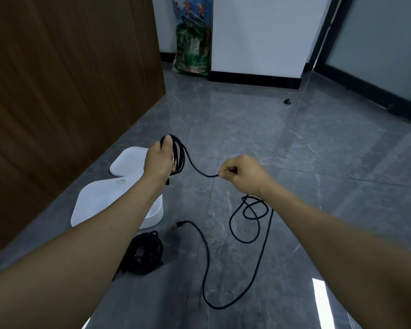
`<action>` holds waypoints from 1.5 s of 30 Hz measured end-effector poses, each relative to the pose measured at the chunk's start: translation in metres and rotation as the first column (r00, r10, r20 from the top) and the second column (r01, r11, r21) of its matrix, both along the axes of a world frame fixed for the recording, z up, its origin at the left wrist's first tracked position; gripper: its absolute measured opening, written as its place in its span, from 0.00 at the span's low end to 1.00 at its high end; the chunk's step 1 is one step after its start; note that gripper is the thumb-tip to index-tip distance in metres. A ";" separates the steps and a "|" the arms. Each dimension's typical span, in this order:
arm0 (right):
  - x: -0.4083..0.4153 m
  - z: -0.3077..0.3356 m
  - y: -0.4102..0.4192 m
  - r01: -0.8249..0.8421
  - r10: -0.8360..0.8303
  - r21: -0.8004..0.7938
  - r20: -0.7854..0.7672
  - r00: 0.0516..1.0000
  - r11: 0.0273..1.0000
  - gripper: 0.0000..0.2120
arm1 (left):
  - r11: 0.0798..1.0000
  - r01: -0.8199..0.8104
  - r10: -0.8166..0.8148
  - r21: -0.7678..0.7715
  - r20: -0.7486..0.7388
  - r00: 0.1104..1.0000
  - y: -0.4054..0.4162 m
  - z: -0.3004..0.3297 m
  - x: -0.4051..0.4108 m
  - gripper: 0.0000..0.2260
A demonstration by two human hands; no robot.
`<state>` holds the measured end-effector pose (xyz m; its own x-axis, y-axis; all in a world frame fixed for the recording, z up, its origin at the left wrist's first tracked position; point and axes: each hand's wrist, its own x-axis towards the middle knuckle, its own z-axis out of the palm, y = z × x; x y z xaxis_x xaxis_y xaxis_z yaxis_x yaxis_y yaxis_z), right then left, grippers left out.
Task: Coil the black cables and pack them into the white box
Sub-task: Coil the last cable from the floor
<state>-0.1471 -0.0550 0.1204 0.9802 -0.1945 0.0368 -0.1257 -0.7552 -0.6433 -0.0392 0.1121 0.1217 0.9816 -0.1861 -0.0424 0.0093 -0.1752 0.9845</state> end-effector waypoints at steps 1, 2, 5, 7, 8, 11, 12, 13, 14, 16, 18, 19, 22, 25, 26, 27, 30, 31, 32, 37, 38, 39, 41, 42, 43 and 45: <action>0.002 0.005 0.007 -0.052 0.052 0.004 -0.002 0.999 0.999 0.08 | 0.997 0.011 -0.013 0.075 0.028 1.000 -0.001 -0.001 -0.001 0.19; 0.005 0.009 0.013 -0.091 0.091 0.016 0.008 0.996 0.996 0.08 | 0.991 0.026 -0.032 0.133 0.045 0.998 -0.002 -0.003 -0.003 0.22; 0.011 0.020 0.027 -0.134 0.131 0.060 0.055 0.990 0.989 0.08 | 0.976 0.134 -0.151 0.172 0.090 0.984 -0.006 -0.005 -0.010 0.21; 0.014 0.022 0.031 -0.126 0.116 0.129 0.082 0.990 0.984 0.07 | 0.962 0.201 -0.225 0.186 0.124 0.966 -0.009 -0.004 -0.014 0.18; 0.015 0.022 0.031 -0.124 0.109 0.170 0.097 0.989 0.978 0.06 | 0.951 0.227 -0.259 0.212 0.141 0.955 -0.011 -0.004 -0.017 0.18; 0.015 0.021 0.029 -0.118 0.083 0.260 0.141 0.986 0.958 0.05 | 0.911 0.362 -0.393 0.197 0.148 0.907 -0.013 -0.003 -0.025 0.18; 0.015 0.021 0.028 -0.112 0.072 0.271 0.154 0.986 0.956 0.05 | 0.900 0.395 -0.421 0.185 0.137 0.897 -0.014 -0.002 -0.027 0.18; 0.016 0.020 0.027 -0.104 0.058 0.287 0.163 0.985 0.952 0.04 | 0.898 0.407 -0.427 0.167 0.112 0.897 -0.015 -0.003 -0.029 0.17; 0.016 0.020 0.027 -0.090 0.039 0.308 0.167 0.985 0.947 0.04 | 0.901 0.414 -0.426 0.132 0.075 0.902 -0.016 -0.002 -0.030 0.17; 0.017 0.019 0.025 -0.035 -0.025 0.348 0.165 0.986 0.937 0.08 | 0.894 0.444 -0.445 0.057 0.000 0.896 -0.019 -0.001 -0.030 0.16; 0.018 0.017 0.021 0.019 -0.068 0.351 0.128 0.989 0.936 0.13 | 0.869 0.494 -0.490 0.045 -0.070 0.869 -0.018 0.000 -0.028 0.16; 0.018 0.016 0.018 0.026 -0.064 0.343 0.097 0.993 0.939 0.13 | 0.848 0.526 -0.519 0.058 -0.105 0.848 -0.017 0.000 -0.027 0.16; 0.011 0.009 0.008 0.042 -0.059 0.339 0.039 0.998 0.940 0.13 | 0.777 0.618 -0.591 0.117 -0.199 0.781 -0.009 -0.001 -0.027 0.15; 0.003 0.000 -0.008 0.108 -0.122 0.339 0.021 0.992 0.934 0.12 | 0.733 0.631 -0.595 0.255 -0.210 0.776 0.000 0.000 -0.026 0.16; 0.001 -0.002 -0.012 0.122 -0.134 0.327 0.013 0.991 0.937 0.13 | 0.743 0.608 -0.575 0.280 -0.199 0.794 0.001 0.001 -0.024 0.16; 0.000 -0.004 -0.017 0.131 -0.138 0.309 0.002 0.990 0.942 0.13 | 0.772 0.572 -0.541 0.278 -0.186 0.820 0.001 0.001 -0.023 0.17; -0.005 -0.010 -0.026 0.165 -0.162 0.222 -0.035 0.986 0.961 0.12 | 0.878 0.430 -0.406 0.211 -0.148 0.902 0.002 0.003 -0.017 0.16; -0.006 -0.012 -0.029 0.183 -0.177 0.189 -0.047 0.983 0.965 0.11 | 0.904 0.389 -0.366 0.180 -0.149 0.919 0.002 0.003 -0.015 0.15; -0.008 -0.014 -0.032 0.197 -0.190 0.162 -0.058 0.980 0.967 0.11 | 0.927 0.345 -0.323 0.143 -0.159 0.933 0.002 0.004 -0.014 0.14; -0.018 -0.020 -0.048 0.257 -0.254 0.074 -0.050 0.966 0.964 0.10 | 0.997 0.080 -0.082 -0.018 -0.273 0.958 0.013 -0.002 0.001 0.17; -0.020 -0.021 -0.052 0.282 -0.281 0.084 -0.025 0.959 0.956 0.10 | 0.998 0.015 -0.031 -0.057 -0.295 0.955 0.016 -0.003 0.005 0.16; -0.022 -0.021 -0.054 0.302 -0.304 0.107 0.002 0.953 0.947 0.09 | 0.996 -0.041 0.014 -0.080 -0.309 0.951 0.020 -0.004 0.009 0.16; -0.025 -0.021 -0.054 0.292 -0.298 0.120 0.039 0.954 0.949 0.06 | 0.995 -0.084 0.067 -0.044 -0.293 0.954 0.022 -0.006 0.013 0.15; -0.024 -0.020 -0.050 0.267 -0.274 0.105 0.053 0.960 0.958 0.08 | 0.997 -0.081 0.077 -0.003 -0.262 0.962 0.021 -0.007 0.014 0.14; -0.022 -0.020 -0.045 0.236 -0.241 0.075 0.067 0.968 0.969 0.10 | 0.997 -0.072 0.078 0.035 -0.223 0.972 0.019 -0.007 0.012 0.14; -0.018 -0.015 -0.031 0.179 -0.174 -0.064 0.083 0.981 0.982 0.14 | 0.990 -0.053 0.069 0.129 -0.122 0.990 0.012 -0.007 0.010 0.20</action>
<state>-0.1652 -0.0863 0.1052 0.9244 -0.3583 0.1305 -0.2133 -0.7696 -0.6018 -0.0289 0.1241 0.1144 0.9763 -0.1111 -0.1855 0.1463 -0.2920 0.9452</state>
